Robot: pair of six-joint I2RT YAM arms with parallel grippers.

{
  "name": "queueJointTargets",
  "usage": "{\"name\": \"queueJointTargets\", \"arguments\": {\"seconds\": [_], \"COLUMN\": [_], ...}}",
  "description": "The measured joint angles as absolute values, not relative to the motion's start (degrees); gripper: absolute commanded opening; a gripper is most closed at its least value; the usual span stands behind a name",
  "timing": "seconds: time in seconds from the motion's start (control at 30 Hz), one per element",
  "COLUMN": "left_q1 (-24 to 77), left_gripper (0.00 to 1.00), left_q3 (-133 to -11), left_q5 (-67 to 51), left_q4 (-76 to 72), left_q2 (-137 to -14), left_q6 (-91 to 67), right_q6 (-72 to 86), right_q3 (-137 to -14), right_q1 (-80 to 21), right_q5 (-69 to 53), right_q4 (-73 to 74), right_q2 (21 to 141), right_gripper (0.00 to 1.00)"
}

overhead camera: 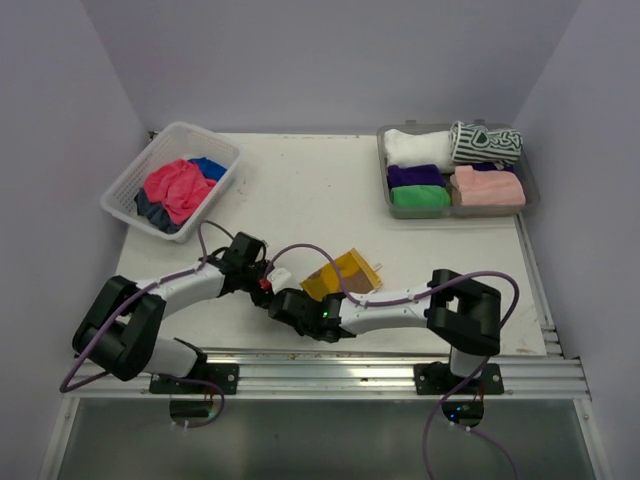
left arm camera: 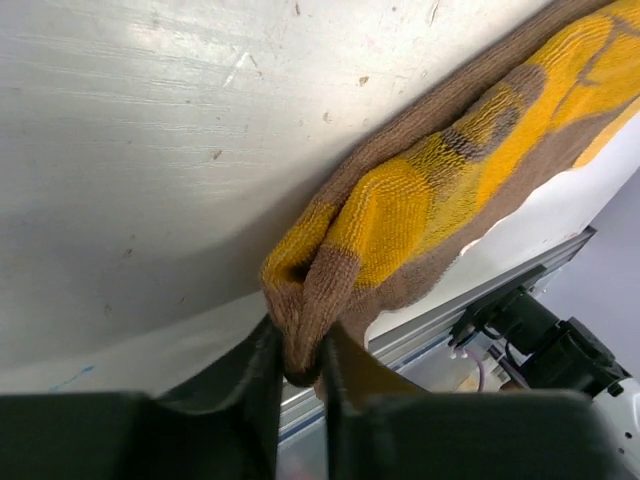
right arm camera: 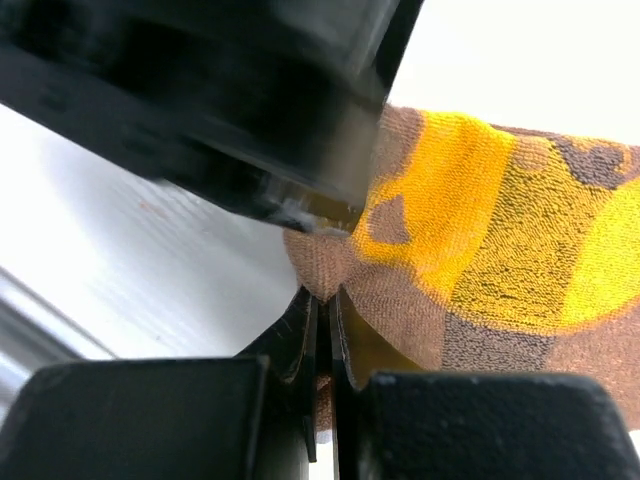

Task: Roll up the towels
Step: Roll the towel

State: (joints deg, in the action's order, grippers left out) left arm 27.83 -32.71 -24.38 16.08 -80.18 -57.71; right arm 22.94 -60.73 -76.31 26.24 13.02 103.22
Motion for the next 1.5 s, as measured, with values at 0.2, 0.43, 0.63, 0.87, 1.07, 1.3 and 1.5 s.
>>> {"name": "queueJointTargets", "arguments": {"seconds": [0.2,0.43,0.63,0.87,1.07,1.3,1.5], "left_q1": [23.9,23.1,23.6,26.8,27.4,28.6,29.0], "left_gripper": [0.63,0.5,0.32,0.33,0.27,0.2,0.17], "left_q3": [-32.4,-33.7,-33.5,-33.6,-34.1,-35.5,-35.6], "left_q5": [-24.6,-23.8,-25.2,-25.9,-26.0,-26.8,-27.1], "left_q4": [18.2,20.7,19.7,18.1,18.4,17.2,14.6], "left_q2": [-74.5,-70.7,-69.5,-69.4,-69.8,-71.6,-76.3], "left_q6": [-56.4,-55.4,-55.3,-54.7,-53.0,-51.7,-51.4], "right_q6": [26.2,32.3,39.4,48.1,55.2,62.0,67.1], "right_q3": [-54.7,-48.1,-40.4,-33.2,-30.2,-28.6,-26.8], "right_q1": [-70.5,-62.2,-56.3,-50.9,-47.7,-45.6,-44.7], "right_q5": [15.3,1.3,-9.0,-19.0,-25.4,-30.7,-33.2], "right_q4": [7.1,-0.8,-11.2,-24.5,-35.5,-46.4,-55.8], "right_q2": [96.9,94.5,93.8,93.7,95.7,101.8,106.1], "right_gripper": [0.0,0.0,0.0,0.0,0.0,0.0,0.0]}}
